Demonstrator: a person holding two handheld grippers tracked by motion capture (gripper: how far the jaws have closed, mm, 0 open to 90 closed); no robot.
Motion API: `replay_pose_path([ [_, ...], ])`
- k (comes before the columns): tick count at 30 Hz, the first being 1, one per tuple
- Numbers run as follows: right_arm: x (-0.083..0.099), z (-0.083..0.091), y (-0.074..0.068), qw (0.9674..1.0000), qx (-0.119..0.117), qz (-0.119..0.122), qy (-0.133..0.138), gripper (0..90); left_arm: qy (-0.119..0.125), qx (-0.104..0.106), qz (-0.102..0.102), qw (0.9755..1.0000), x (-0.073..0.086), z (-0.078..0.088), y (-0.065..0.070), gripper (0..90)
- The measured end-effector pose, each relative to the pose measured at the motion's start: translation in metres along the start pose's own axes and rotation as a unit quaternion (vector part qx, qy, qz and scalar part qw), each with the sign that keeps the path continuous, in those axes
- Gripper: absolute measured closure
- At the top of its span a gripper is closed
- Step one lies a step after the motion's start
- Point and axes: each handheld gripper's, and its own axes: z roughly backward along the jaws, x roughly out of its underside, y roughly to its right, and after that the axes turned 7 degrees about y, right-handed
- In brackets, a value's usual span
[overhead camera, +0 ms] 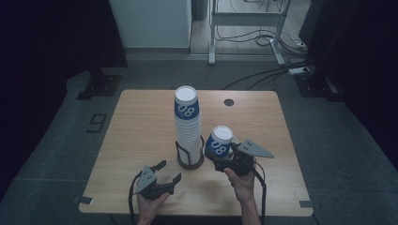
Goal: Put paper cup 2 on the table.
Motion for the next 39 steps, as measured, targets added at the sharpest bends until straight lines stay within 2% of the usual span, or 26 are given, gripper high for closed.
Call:
replay_pose_path([
  [4,0.01,0.0,-0.001,0.9999,-0.002,-0.012,-0.004,21.2,0.009,0.005,0.006,0.9999,-0.002,0.001,0.0,21.7],
  [6,0.014,0.001,-0.001,0.9998,0.002,-0.017,-0.002,21.2,0.013,0.008,0.008,0.9999,-0.003,0.001,0.001,25.5],
  [8,0.017,0.002,-0.001,0.9997,0.012,-0.021,0.006,21.3,0.018,0.018,0.007,0.9996,-0.002,0.0,0.002,26.7],
  [11,0.022,0.005,-0.003,0.9996,0.01,-0.026,0.008,21.3,0.014,0.032,0.001,0.9994,-0.002,-0.003,0.006,27.1],
  [14,0.029,0.007,-0.005,0.9992,0.01,-0.036,0.009,21.4,0.019,0.047,0.005,0.9987,-0.002,-0.003,0.008,30.1],
  [16,0.037,0.01,-0.006,0.9987,0.008,-0.049,0.012,21.4,0.022,0.054,0.0,0.9983,-0.003,-0.006,0.011,31.5],
  [17,0.037,0.01,-0.006,0.9987,0.008,-0.049,0.012,21.4,0.022,0.054,0.0,0.9983,-0.003,-0.006,0.011,31.5],
  [19,0.041,0.01,-0.007,0.9983,0.011,-0.056,0.011,21.4,0.018,0.067,0.006,0.9975,-0.004,-0.008,0.013,31.7],
  [25,0.054,0.008,-0.009,0.9968,0.008,-0.079,0.009,21.5,0.024,0.07,-0.013,0.9972,-0.007,-0.011,0.019,38.6],
  [29,0.062,0.006,-0.011,0.9956,0.003,-0.094,0.007,21.6,0.027,0.073,-0.016,0.9968,-0.008,-0.013,0.023,41.5],
  [31,0.065,0.006,-0.013,0.9949,0.0,-0.101,0.006,21.7,0.033,0.079,-0.011,0.9963,-0.008,-0.013,0.024,42.7],
  [36,0.074,0.006,-0.015,0.9926,-0.006,-0.121,0.005,21.6,0.038,0.08,-0.019,0.9959,-0.008,-0.016,0.029,43.8],
  [38,0.076,0.007,-0.015,0.9925,-0.006,-0.122,0.002,21.6,0.039,0.081,-0.024,0.9956,-0.008,-0.017,0.03,44.7],
  [39,0.078,0.006,-0.015,0.9914,-0.009,-0.13,0.006,21.5,0.042,0.083,-0.024,0.9954,-0.008,-0.018,0.031,44.7],
])
